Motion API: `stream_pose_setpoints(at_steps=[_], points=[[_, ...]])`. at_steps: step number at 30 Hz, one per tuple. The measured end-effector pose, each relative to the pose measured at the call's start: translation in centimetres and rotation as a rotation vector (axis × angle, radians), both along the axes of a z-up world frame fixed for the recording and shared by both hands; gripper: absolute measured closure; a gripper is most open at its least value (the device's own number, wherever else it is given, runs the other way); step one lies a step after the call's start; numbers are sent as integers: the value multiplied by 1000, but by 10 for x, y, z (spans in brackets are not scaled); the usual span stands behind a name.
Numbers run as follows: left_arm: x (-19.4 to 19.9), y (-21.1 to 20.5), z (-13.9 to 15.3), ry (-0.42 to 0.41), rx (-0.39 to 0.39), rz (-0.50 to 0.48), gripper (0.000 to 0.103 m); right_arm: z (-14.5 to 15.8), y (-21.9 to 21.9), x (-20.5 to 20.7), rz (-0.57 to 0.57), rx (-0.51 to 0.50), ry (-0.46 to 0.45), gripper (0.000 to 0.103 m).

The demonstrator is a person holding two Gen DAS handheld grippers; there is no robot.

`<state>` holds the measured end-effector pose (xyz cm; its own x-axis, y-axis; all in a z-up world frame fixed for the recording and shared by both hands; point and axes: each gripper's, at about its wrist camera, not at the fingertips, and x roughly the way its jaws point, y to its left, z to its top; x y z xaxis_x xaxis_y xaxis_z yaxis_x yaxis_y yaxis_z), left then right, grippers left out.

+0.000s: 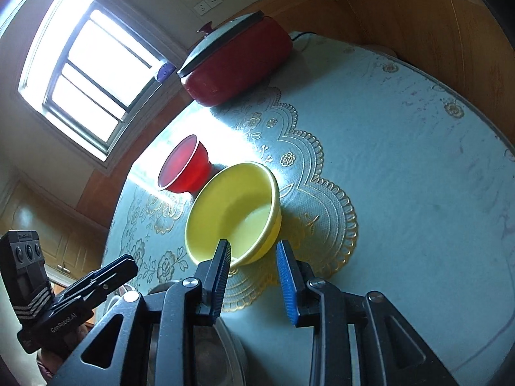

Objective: Organize plates and bowls
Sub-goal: 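Move the right tool to the yellow bowl and grasp its rim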

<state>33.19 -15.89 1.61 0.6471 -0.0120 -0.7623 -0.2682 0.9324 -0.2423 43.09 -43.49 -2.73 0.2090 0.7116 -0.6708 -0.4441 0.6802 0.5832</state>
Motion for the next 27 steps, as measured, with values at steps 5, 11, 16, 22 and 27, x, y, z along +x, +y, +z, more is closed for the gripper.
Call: stream_pose_setpoints(at_steps=[5,11,16,22,27], points=[[28,5,-9,16,-36,-1,73,-6,5,13,-7,-3,19,77],[52,6,-23,61,-44,-14,73,-13,13,20,14,-7,25,86],[63,0,-34,90,-27,-40,83,-16,20,19,34,-33,2,91],[61,-4,-32,75,-7,-39,87,-15,19,20,29,-43,-12,91],[53,-6,-25,35,-55,-63,88,-11,18,18,40,-13,-4,91]])
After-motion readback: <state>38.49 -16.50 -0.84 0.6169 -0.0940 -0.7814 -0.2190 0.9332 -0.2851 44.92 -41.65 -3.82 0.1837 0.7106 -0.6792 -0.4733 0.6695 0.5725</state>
